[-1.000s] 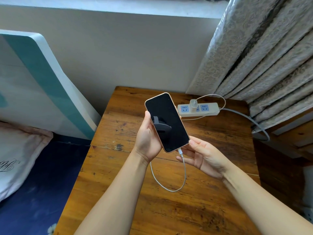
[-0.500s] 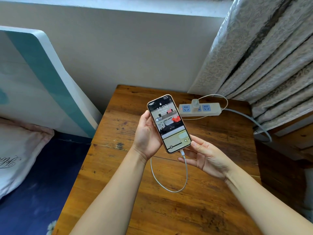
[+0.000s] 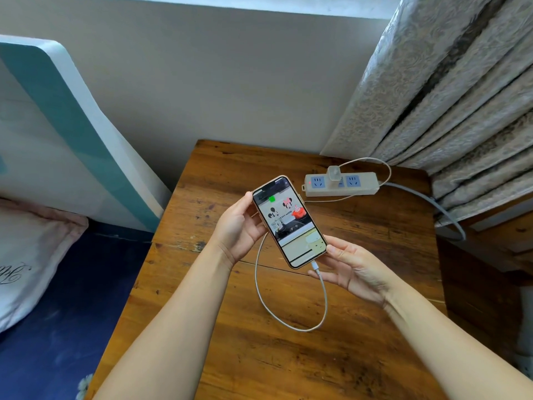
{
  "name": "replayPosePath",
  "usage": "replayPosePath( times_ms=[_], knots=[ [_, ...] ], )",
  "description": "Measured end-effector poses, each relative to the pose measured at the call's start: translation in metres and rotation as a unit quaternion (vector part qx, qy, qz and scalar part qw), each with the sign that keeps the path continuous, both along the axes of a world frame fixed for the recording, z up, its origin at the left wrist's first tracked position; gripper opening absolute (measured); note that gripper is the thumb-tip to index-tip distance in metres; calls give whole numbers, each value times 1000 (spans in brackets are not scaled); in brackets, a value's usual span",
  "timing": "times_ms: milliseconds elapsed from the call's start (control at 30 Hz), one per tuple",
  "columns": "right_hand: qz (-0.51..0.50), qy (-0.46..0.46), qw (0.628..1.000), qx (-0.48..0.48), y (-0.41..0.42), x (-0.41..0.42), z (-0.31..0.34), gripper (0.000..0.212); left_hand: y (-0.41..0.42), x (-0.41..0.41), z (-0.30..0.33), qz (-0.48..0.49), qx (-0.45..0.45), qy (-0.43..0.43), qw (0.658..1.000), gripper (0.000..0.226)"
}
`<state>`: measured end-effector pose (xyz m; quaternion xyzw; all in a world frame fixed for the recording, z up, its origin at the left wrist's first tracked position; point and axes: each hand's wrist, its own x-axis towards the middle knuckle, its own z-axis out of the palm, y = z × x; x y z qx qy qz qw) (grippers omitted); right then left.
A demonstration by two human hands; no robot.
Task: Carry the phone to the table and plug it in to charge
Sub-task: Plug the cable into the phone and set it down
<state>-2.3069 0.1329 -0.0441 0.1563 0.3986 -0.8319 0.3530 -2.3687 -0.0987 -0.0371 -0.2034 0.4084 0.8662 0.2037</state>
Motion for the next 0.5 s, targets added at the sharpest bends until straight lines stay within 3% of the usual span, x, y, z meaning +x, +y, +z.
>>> replayPosePath(
  times_ms=[200, 333, 500],
  knots=[
    [-30, -25, 990, 137, -3, -12, -30, 27, -1, -4, -36, 13, -73, -47, 996, 16],
    [8, -23, 970, 243, -14, -24, -58, 25, -1, -8, -68, 13, -136, -98, 986, 22],
    [66, 20, 913, 402, -21, -35, -85, 37, 2, -18, -95, -8, -249, -144, 958, 32]
  ],
)
